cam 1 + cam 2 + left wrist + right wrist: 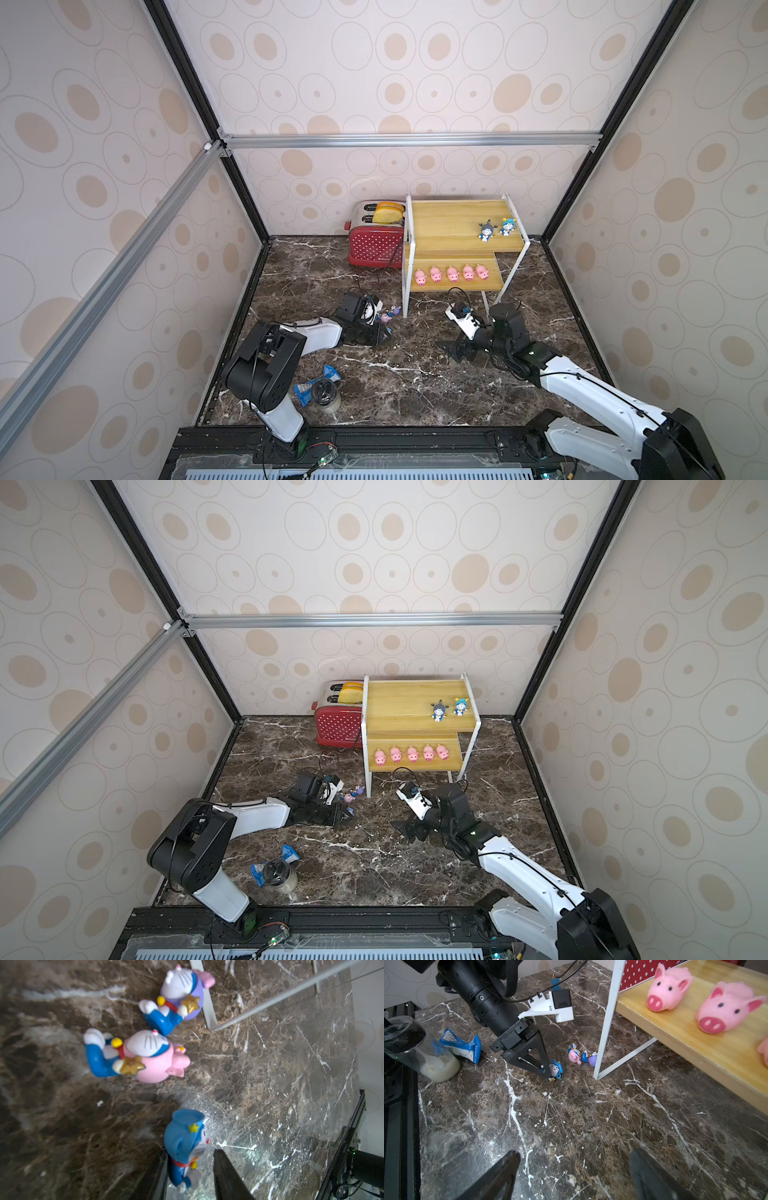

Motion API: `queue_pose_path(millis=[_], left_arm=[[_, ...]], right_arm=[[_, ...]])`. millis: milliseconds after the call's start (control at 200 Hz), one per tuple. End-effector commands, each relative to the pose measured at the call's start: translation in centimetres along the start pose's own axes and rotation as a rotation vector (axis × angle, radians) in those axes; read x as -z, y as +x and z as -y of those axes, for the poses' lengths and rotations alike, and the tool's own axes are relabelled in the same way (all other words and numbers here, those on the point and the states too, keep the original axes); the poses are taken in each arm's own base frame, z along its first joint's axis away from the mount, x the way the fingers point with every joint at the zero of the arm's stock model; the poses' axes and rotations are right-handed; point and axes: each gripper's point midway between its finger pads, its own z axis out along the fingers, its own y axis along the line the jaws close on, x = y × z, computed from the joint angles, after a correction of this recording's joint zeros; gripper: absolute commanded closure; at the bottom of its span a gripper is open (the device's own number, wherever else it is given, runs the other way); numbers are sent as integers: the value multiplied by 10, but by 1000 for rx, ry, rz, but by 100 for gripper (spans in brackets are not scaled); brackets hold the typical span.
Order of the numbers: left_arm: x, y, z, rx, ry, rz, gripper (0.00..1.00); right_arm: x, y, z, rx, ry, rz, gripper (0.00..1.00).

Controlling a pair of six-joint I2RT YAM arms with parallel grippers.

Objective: Organize plastic toys on shelves
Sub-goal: Pick up the plastic toy at the center of the board.

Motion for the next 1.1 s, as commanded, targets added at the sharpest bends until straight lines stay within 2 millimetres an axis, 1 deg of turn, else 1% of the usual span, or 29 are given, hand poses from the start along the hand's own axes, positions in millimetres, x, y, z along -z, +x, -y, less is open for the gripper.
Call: queue_pose_path(millis=[0, 80, 165, 255, 366, 451, 591, 651, 711, 776, 876, 916, 1007, 1052, 1097], left_arm=[[-7, 23, -13, 42, -53, -68, 66], [-8, 25, -12, 35, -58, -70, 72], [-5, 22, -9, 17, -55, -48, 81], [2, 15, -3, -15, -42, -8, 84], [12, 4, 8, -57, -20, 56, 85], [23, -5, 19, -109, -4, 122, 85], [49, -26, 41, -201, 27, 261, 85], [62, -34, 56, -261, 52, 317, 85], [75, -40, 75, -318, 101, 362, 85], [90, -49, 95, -354, 165, 410, 84], [114, -64, 126, -384, 260, 479, 84], [123, -70, 137, -396, 290, 500, 84], [141, -79, 164, -446, 341, 539, 84], [149, -82, 175, -471, 357, 559, 84], [155, -85, 185, -495, 368, 577, 84]], right_arm=[[0, 1, -2, -3, -1, -1, 12], [1, 1, -2, -4, 3, -1, 12], [1, 1, -2, -6, -2, -1, 12], [1, -1, -3, -21, -7, 6, 12], [1, -8, -3, -63, -14, 17, 12], [0, -18, -3, -150, -29, 24, 13], [-3, -40, -11, -304, -116, 20, 16], [-4, -54, -14, -374, -161, 22, 18], [-2, -69, -20, -392, -218, 42, 20], [2, -87, -26, -372, -270, 80, 20], [11, -110, -29, -299, -306, 122, 22], [15, -119, -29, -265, -307, 136, 22], [22, -138, -21, -241, -280, 167, 23], [27, -149, -18, -238, -272, 190, 24], [30, -158, -14, -240, -254, 202, 28]])
